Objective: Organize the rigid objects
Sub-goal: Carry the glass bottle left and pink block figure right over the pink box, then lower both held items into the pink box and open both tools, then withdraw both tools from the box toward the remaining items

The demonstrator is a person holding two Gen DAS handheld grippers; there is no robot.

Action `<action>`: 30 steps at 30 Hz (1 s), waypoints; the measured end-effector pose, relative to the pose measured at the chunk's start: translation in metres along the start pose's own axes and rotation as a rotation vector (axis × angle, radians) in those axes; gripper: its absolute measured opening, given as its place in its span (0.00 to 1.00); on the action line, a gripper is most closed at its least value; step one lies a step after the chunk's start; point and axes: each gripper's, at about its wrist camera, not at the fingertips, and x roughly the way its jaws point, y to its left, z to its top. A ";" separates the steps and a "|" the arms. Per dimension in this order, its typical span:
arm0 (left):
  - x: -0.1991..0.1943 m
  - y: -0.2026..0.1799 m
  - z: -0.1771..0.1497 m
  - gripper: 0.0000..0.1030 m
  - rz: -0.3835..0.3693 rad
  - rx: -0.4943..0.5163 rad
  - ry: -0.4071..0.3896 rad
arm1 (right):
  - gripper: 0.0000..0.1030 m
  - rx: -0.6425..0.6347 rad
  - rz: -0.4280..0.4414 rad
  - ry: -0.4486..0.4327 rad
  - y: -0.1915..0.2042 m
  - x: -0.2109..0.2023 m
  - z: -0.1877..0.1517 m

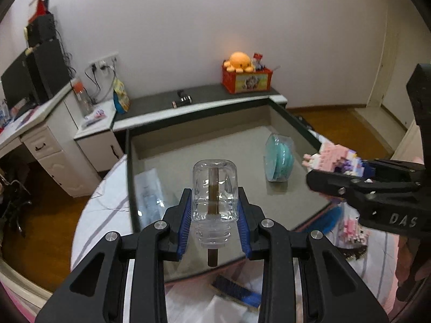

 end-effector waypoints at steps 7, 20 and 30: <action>0.032 -0.001 0.002 0.68 -0.057 0.002 0.097 | 0.54 0.037 0.002 0.067 -0.014 0.029 0.003; 0.011 0.010 -0.009 0.87 0.005 -0.061 0.026 | 0.80 0.048 -0.045 0.047 -0.016 0.010 -0.003; -0.084 0.006 -0.040 0.87 0.039 -0.068 -0.139 | 0.80 -0.032 -0.098 -0.112 0.026 -0.085 -0.041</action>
